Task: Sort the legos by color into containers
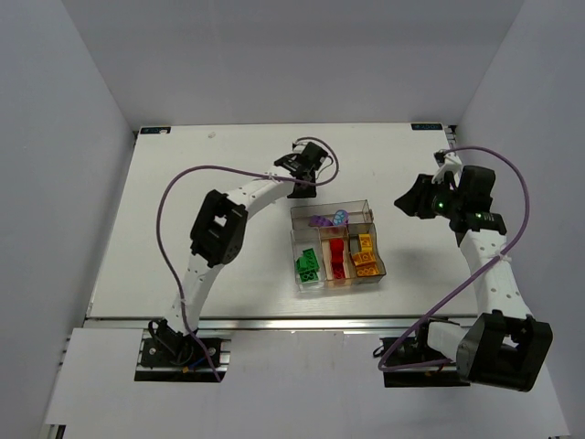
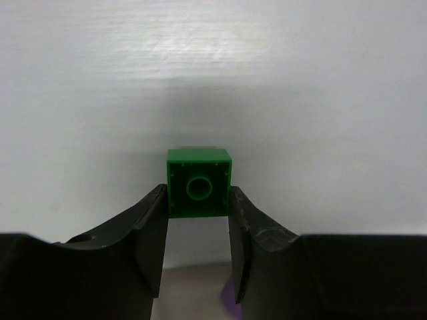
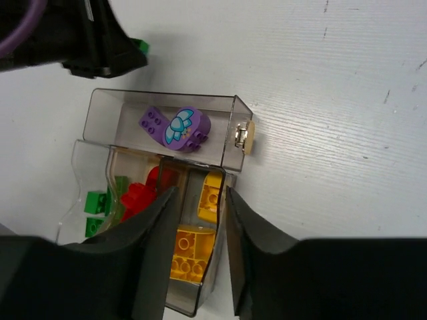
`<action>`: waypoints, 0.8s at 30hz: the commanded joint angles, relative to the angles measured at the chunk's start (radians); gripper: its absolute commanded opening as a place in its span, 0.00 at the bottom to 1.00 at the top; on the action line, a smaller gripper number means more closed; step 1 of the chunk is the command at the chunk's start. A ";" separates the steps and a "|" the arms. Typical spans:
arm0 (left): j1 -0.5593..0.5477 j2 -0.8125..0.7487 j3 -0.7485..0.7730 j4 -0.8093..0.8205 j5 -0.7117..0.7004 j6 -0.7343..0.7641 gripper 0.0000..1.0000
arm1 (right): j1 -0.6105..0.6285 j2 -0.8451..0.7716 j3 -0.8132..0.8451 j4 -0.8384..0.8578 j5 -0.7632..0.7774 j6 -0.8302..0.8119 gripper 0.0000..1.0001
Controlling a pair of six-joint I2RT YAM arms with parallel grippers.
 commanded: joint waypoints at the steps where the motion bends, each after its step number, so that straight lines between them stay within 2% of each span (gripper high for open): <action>1: -0.002 -0.343 -0.202 0.193 -0.031 0.159 0.00 | -0.007 -0.042 -0.015 0.056 -0.058 -0.012 0.37; 2: -0.002 -0.397 -0.267 0.240 -0.026 0.188 0.00 | -0.005 -0.040 -0.015 0.059 -0.059 -0.016 0.27; 3: -0.002 -0.507 -0.325 0.280 -0.006 0.212 0.00 | -0.005 -0.040 -0.017 0.059 -0.062 -0.016 0.14; 4: -0.002 -0.552 -0.426 0.332 0.010 0.233 0.00 | -0.008 -0.039 -0.018 0.060 -0.067 -0.018 0.08; 6: -0.002 -0.619 -0.500 0.351 0.084 0.252 0.00 | -0.010 -0.034 -0.021 0.062 -0.070 -0.026 0.00; 10: -0.002 -0.741 -0.647 0.311 0.266 0.224 0.00 | -0.013 -0.019 -0.026 0.063 -0.094 -0.042 0.00; 12: -0.002 -0.762 -0.692 0.295 0.393 0.206 0.00 | -0.015 -0.016 -0.029 0.066 -0.102 -0.047 0.00; 15: -0.011 -0.785 -0.755 0.280 0.498 0.170 0.00 | -0.018 -0.013 -0.035 0.071 -0.104 -0.053 0.00; 19: -0.029 -0.778 -0.780 0.237 0.560 0.120 0.00 | -0.025 -0.002 -0.037 0.074 -0.096 -0.055 0.00; 24: -0.083 -0.767 -0.803 0.208 0.531 0.107 0.00 | -0.041 0.006 -0.037 0.072 -0.097 -0.056 0.00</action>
